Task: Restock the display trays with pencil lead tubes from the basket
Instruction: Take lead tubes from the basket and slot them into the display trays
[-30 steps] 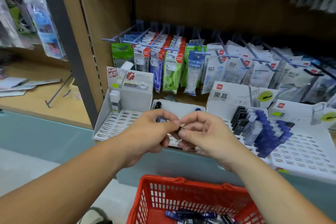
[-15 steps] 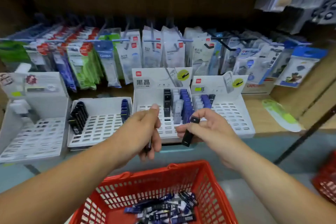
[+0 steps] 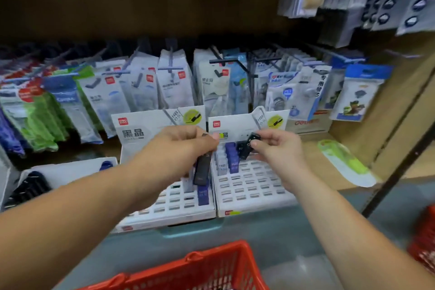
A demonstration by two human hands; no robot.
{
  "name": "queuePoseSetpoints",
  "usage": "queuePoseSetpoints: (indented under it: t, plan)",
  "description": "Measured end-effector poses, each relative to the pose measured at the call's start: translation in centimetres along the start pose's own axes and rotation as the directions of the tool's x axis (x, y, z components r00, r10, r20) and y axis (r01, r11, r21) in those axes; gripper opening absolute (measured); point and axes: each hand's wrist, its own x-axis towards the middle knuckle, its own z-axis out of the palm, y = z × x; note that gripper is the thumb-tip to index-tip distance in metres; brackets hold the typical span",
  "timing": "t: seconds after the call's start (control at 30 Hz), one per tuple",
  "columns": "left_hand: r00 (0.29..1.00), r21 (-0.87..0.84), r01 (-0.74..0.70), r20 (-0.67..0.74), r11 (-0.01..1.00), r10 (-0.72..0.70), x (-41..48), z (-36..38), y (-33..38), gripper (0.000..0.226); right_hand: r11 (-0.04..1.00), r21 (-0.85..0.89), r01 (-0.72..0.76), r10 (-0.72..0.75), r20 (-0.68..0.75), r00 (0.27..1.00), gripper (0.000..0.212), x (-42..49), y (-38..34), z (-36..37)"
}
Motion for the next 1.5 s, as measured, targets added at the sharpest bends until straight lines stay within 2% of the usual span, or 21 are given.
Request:
queuePoseSetpoints:
  t: [0.07, 0.17, 0.3, 0.43, 0.53, 0.63, 0.7, 0.8, 0.87, 0.9, 1.0, 1.07, 1.1, 1.17, 1.27, 1.5]
  plan:
    - [1.000, 0.064, -0.024, 0.001, 0.998, 0.024, 0.8, -0.2, 0.6, 0.031, 0.998, -0.056, 0.033, -0.032, 0.023, 0.999, 0.026, 0.7, 0.8, -0.1]
    - [0.999, 0.071, -0.053, 0.000, 0.996, 0.053, 1.9, 0.0, 1.0, 0.026, 0.983, -0.160, 0.092, -0.079, 0.082, 0.993, 0.021, 1.8, 1.3, -0.5]
    - [0.988, 0.149, -0.097, -0.106, 0.984, 0.114, 3.5, 1.0, 0.7, 0.009, 0.968, -0.177, 0.178, -0.155, 0.136, 0.978, 0.027, 2.1, 1.6, -1.1]
    - [0.973, 0.206, -0.147, -0.147, 0.967, 0.179, 5.1, 2.1, -0.1, 0.009, 0.923, -0.234, 0.306, -0.256, 0.221, 0.941, 0.029, 2.9, 2.0, -1.5]
    - [0.967, 0.253, -0.168, -0.147, 0.953, 0.210, 5.7, 3.0, -0.4, 0.008, 0.881, -0.314, 0.353, -0.268, 0.282, 0.921, 0.025, 3.3, 2.7, -1.4]
    - [0.957, 0.308, -0.191, -0.153, 0.932, 0.247, 6.1, 3.6, -0.6, 0.009, 0.865, -0.383, 0.324, -0.207, 0.316, 0.926, 0.021, 3.3, 3.3, -1.1]
    - [0.951, 0.348, -0.210, -0.143, 0.914, 0.273, 6.4, 4.0, -0.6, 0.011, 0.861, -0.393, 0.323, -0.215, 0.293, 0.932, 0.016, 3.4, 3.3, -1.4]
    - [0.955, 0.373, -0.222, -0.104, 0.901, 0.278, 7.2, 4.9, -0.4, 0.009, 0.815, -0.456, 0.357, -0.320, 0.159, 0.934, 0.008, 2.9, 2.3, -2.7]
    - [0.959, 0.377, -0.225, -0.079, 0.898, 0.273, 7.8, 5.5, -0.4, 0.010, 0.715, -0.620, 0.324, -0.415, -0.003, 0.910, 0.028, 2.2, 1.8, -3.5]
    - [0.960, 0.387, -0.226, -0.067, 0.894, 0.272, 8.2, 5.7, -0.5, 0.011, 0.686, -0.671, 0.282, -0.432, -0.065, 0.899, 0.031, 2.0, 1.8, -4.0]
    - [0.962, 0.461, -0.212, -0.058, 0.862, 0.268, 8.8, 6.5, -0.9, 0.017, 0.722, -0.664, 0.194, -0.323, -0.075, 0.943, 0.030, 1.9, 2.9, -5.0]
    - [0.963, 0.494, -0.199, -0.063, 0.846, 0.263, 8.8, 6.8, -1.2, 0.014, 0.776, -0.616, 0.136, -0.210, -0.048, 0.977, 0.051, 1.8, 4.2, -5.2]
    - [0.962, 0.503, -0.197, -0.068, 0.841, 0.266, 8.8, 7.0, -1.4, 0.013, 0.782, -0.616, 0.093, -0.155, -0.048, 0.987, 0.057, 1.8, 4.8, -5.3]
    - [0.959, 0.526, -0.193, -0.076, 0.828, 0.272, 8.7, 7.2, -1.5, 0.012, 0.747, -0.662, 0.057, -0.092, -0.019, 0.996, 0.055, 1.5, 5.7, -5.4]
    - [0.964, 0.555, -0.183, -0.061, 0.812, 0.259, 8.9, 7.2, -1.3, 0.010, 0.709, -0.702, 0.069, -0.070, 0.027, 0.997, 0.050, 1.5, 6.2, -5.4]
    - [0.969, 0.600, -0.218, 0.041, 0.770, 0.242, 9.3, 6.4, -1.0, 0.013, 0.699, -0.710, 0.079, -0.101, 0.012, 0.995, 0.053, 1.9, 6.7, -5.3]
